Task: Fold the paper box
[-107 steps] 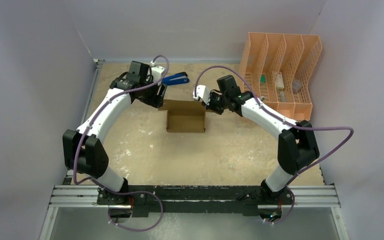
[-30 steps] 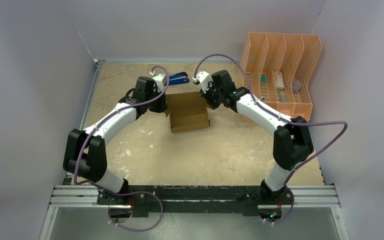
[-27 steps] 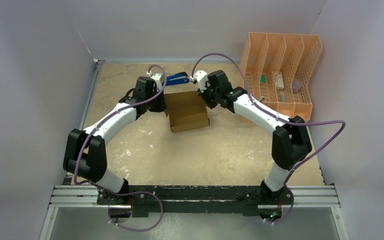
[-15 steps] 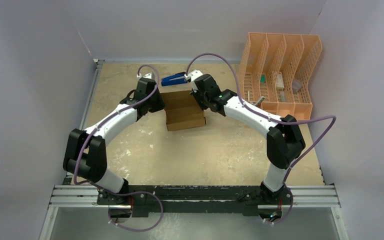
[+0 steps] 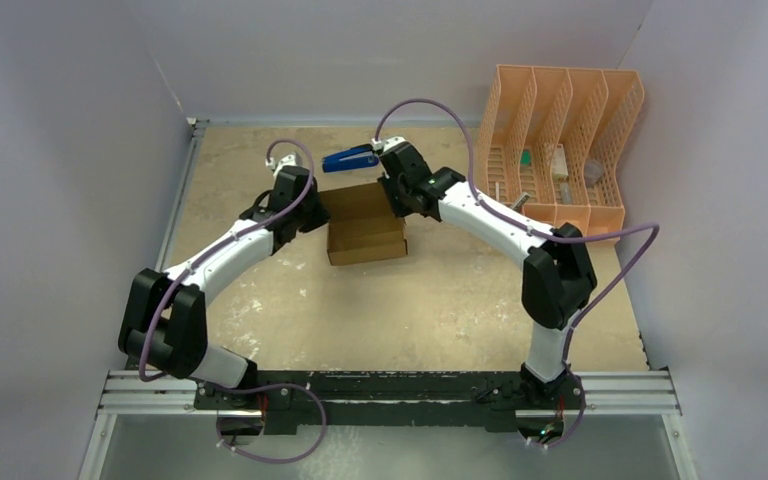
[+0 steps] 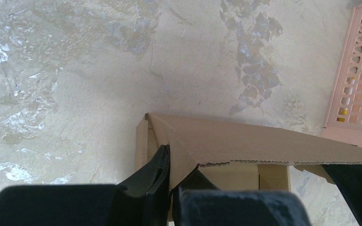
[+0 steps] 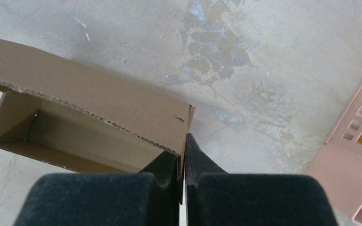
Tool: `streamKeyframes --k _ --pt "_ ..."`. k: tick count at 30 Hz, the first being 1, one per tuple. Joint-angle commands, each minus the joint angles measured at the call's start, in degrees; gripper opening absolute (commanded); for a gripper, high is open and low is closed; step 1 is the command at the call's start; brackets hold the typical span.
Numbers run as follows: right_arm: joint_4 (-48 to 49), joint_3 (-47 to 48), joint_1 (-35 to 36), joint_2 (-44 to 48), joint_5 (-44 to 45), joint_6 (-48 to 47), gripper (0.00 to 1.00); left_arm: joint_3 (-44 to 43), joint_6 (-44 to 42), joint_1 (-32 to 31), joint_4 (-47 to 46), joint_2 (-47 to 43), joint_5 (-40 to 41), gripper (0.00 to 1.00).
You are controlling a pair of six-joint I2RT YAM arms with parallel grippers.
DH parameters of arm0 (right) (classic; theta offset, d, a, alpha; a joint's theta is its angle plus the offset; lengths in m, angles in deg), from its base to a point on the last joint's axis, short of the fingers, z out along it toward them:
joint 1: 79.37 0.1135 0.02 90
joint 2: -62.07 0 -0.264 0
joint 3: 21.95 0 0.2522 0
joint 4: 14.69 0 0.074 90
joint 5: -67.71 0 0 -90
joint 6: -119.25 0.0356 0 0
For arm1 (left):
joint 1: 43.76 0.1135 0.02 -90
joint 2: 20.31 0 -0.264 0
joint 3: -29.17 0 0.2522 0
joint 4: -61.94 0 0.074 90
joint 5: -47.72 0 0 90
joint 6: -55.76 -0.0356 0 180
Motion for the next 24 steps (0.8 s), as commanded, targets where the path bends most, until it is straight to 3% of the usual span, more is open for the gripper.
streamKeyframes --k 1,10,19,24 --pt "-8.16 5.23 1.76 -2.41 -5.13 8.67 0.0 0.05 4.92 -2.75 -6.24 -2.6 -3.29 0.0" --pt "-13.59 5.87 1.79 -2.83 -0.6 20.62 0.0 3.26 5.47 -6.02 -6.72 -4.97 -1.13 0.0" --pt "-17.33 9.72 1.65 -4.48 5.42 23.38 0.0 4.39 3.12 -7.77 -5.82 -9.35 -1.78 0.0" --pt "-13.84 8.01 1.65 -3.58 8.1 24.36 0.0 5.86 1.11 -7.95 -6.42 -11.93 -3.22 0.0"
